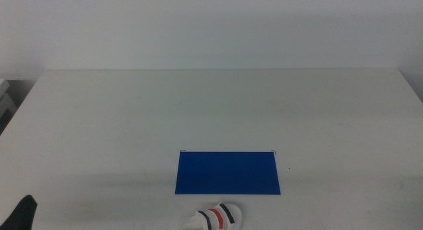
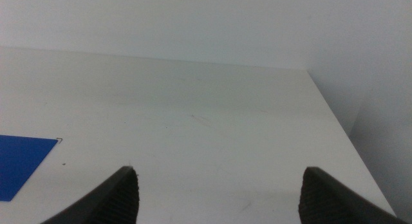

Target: Use one arm to grab the shoe from the table and place it on the mat.

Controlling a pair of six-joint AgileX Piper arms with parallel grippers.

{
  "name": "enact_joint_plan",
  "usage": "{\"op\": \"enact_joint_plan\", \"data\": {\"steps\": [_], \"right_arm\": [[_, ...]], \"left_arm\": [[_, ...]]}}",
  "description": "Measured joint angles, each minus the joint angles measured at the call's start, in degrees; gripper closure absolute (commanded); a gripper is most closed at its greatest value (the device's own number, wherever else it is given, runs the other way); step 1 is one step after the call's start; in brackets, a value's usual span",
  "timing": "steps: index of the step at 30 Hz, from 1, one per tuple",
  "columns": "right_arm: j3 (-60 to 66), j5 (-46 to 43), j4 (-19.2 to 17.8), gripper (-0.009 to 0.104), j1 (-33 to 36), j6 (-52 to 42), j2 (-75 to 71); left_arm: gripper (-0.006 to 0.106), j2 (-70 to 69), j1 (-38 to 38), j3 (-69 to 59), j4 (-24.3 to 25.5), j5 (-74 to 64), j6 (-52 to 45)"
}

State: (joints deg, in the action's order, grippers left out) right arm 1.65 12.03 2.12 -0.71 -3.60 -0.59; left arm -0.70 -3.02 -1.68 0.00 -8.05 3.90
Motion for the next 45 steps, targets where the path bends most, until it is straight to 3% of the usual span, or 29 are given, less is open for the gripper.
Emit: {"op": "enact_joint_plan", "data": {"steps": [4,14,28,37,45], "right_arm": [[0.0,0.0,0.0,0.031,0.0,0.0,0.0],[0.0,0.0,0.0,0.031,0.0,0.0,0.0],[0.0,0.0,0.0,0.031,0.0,0.0,0.0],[0.0,0.0,0.0,0.031,0.0,0.0,0.0],[0.0,0.0,0.0,0.031,0.0,0.0,0.0]], "left_arm": [[0.007,2.2,-1.3,3.0,0.0,-4.6,0.0],[0.007,17.6,-10.2,25.3,1.2,-27.1,0.0],[0.007,46.6,-29.4,51.7,5.4,-53.0,-2.9],[0.007,64.1,-33.6,57.3,4.0,-54.9,-2.9],[0.007,69.7,-33.7,57.3,0.0,-52.3,-2.9]]}}
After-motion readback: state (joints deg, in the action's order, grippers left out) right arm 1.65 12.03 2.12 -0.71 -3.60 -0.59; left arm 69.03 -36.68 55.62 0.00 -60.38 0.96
